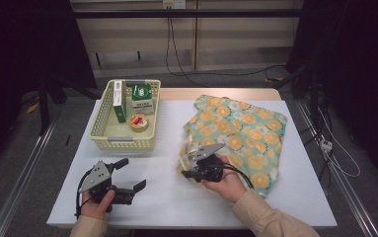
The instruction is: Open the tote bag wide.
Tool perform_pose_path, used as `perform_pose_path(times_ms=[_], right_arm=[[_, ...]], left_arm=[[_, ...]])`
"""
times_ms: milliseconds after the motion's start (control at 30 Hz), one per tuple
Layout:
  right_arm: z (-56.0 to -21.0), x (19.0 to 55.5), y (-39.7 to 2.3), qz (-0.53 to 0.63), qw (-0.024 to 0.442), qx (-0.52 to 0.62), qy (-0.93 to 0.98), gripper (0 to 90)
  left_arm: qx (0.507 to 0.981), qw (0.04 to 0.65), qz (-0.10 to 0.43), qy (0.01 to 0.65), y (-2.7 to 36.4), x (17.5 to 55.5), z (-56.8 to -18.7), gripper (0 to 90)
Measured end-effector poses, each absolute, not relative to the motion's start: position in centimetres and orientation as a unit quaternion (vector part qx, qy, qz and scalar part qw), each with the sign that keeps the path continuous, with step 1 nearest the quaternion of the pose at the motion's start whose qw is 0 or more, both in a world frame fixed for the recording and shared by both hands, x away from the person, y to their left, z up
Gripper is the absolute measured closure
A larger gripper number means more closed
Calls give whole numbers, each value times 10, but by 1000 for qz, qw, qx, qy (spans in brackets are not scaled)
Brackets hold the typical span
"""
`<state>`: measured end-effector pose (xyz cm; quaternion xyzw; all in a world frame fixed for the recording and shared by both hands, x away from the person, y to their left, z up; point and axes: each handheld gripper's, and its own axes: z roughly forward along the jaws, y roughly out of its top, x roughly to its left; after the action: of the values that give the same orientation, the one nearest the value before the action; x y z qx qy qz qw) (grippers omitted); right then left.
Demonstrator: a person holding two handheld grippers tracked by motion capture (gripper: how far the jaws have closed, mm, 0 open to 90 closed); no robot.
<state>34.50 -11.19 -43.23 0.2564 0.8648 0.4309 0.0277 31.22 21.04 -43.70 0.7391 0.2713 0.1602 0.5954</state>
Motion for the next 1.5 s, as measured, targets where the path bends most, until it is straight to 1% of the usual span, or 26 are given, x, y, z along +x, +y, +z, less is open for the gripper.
perform_pose_path(times_ms=[33, 167, 200, 233, 267, 300, 333, 367, 400, 433, 500, 600, 633, 767, 867, 967, 1000, 1300, 1500], right_arm=[[-430, 341, -105, 437, 17, 246, 865, 899], [-427, 335, -92, 440, 4, 233, 867, 889], [-428, 336, -92, 443, -14, 237, 865, 885], [-429, 336, -92, 443, -16, 235, 865, 851], [-429, 335, -92, 436, -2, 230, 870, 782], [-429, 334, -92, 432, 5, 233, 871, 767], [-429, 335, -94, 434, -1, 234, 870, 761], [-429, 335, -97, 438, -5, 239, 867, 731], [-428, 335, -100, 440, 0, 241, 865, 686], [-427, 336, -103, 437, 5, 241, 867, 696], [-425, 337, -111, 442, 8, 245, 863, 761], [-421, 340, -122, 453, 1, 259, 853, 779], [-419, 341, -125, 457, 2, 260, 851, 822], [-413, 347, -138, 460, 10, 265, 847, 888], [-408, 352, -152, 462, 15, 275, 843, 895], [-403, 361, -172, 460, 31, 295, 837, 898], [-403, 365, -179, 457, 36, 303, 836, 896], [-412, 399, -235, 436, 84, 354, 824, 873], [-421, 424, -268, 445, 93, 404, 794, 883]], left_arm=[[739, 595, 160, 272, 210, 312, -437, 26], [740, 595, 160, 271, 211, 312, -437, 26], [740, 595, 160, 271, 211, 313, -437, 26], [740, 595, 159, 272, 211, 313, -438, 26], [739, 595, 157, 274, 210, 313, -438, 26], [739, 595, 157, 274, 210, 312, -438, 27], [740, 595, 158, 273, 210, 313, -438, 26], [739, 595, 157, 274, 210, 312, -438, 26], [739, 595, 158, 273, 210, 312, -438, 27], [739, 595, 157, 274, 210, 312, -438, 27], [737, 597, 156, 276, 209, 312, -438, 26], [741, 593, 156, 273, 209, 312, -438, 27], [741, 594, 156, 273, 209, 312, -438, 26], [741, 593, 157, 273, 210, 312, -438, 27], [739, 594, 157, 275, 210, 312, -438, 27], [743, 590, 163, 269, 212, 313, -439, 27], [740, 593, 157, 276, 211, 312, -439, 26], [741, 593, 156, 276, 210, 312, -439, 27], [741, 592, 156, 274, 210, 313, -440, 27]])
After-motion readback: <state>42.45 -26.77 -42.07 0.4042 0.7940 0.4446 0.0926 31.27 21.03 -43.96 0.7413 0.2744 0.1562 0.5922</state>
